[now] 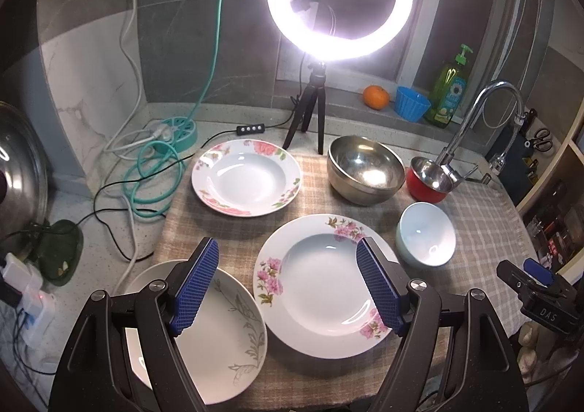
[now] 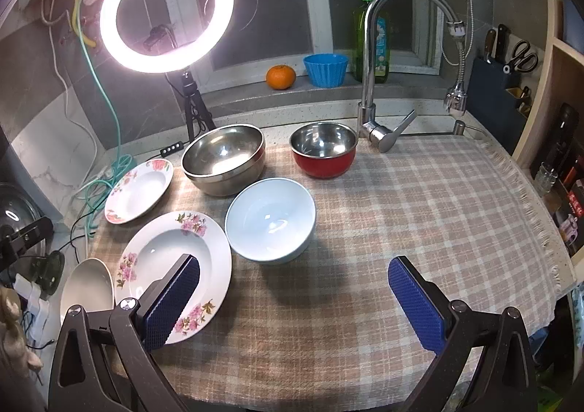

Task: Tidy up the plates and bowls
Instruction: 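Move the right gripper down to the rim of the pink-flower plate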

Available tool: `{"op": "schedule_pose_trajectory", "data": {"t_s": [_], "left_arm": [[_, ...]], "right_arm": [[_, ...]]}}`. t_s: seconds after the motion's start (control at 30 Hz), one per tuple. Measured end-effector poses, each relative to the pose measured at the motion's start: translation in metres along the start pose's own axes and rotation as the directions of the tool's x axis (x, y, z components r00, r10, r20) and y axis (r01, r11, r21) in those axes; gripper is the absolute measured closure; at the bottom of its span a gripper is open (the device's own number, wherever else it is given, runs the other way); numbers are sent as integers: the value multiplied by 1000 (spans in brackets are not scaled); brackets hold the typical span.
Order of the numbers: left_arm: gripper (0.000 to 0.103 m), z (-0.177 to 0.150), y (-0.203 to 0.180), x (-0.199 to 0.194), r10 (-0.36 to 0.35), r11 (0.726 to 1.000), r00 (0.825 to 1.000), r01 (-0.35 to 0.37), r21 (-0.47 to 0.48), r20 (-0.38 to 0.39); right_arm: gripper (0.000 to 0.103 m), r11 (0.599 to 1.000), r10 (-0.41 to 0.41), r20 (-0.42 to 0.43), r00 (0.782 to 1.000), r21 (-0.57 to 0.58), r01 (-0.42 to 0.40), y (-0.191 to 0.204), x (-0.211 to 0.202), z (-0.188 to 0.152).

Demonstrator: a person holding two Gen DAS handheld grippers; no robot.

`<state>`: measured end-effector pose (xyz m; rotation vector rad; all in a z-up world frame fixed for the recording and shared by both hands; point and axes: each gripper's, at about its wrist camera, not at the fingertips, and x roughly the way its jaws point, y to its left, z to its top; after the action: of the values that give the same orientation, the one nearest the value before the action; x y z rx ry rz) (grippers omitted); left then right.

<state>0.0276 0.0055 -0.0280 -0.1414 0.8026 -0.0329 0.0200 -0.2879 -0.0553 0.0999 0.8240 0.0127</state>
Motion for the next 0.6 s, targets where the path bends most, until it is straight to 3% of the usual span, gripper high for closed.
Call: {"op": "schedule_pose_trajectory", "data": {"t_s": [0.17,0.3,0.43,0.6], "left_arm": [[26,2,1,11,12,1000,1000,-12,18,-21],[33,3,1,21,22,999,999,-20,41,-38],[52,4,6,39,1,999,996,2,38,-91],[67,1,18,67,-33,999,982,34,5,-187]], "right_arm": [[9,1000,28,-34,999,-2,-28,0,12,-2],[18,999,53,-78,996,8,-52,1,26,-6],[22,998,65,-107,992,6,-65,4,38,-10],[45,991,133,-184,974,46,-127,5,59,-18]]}}
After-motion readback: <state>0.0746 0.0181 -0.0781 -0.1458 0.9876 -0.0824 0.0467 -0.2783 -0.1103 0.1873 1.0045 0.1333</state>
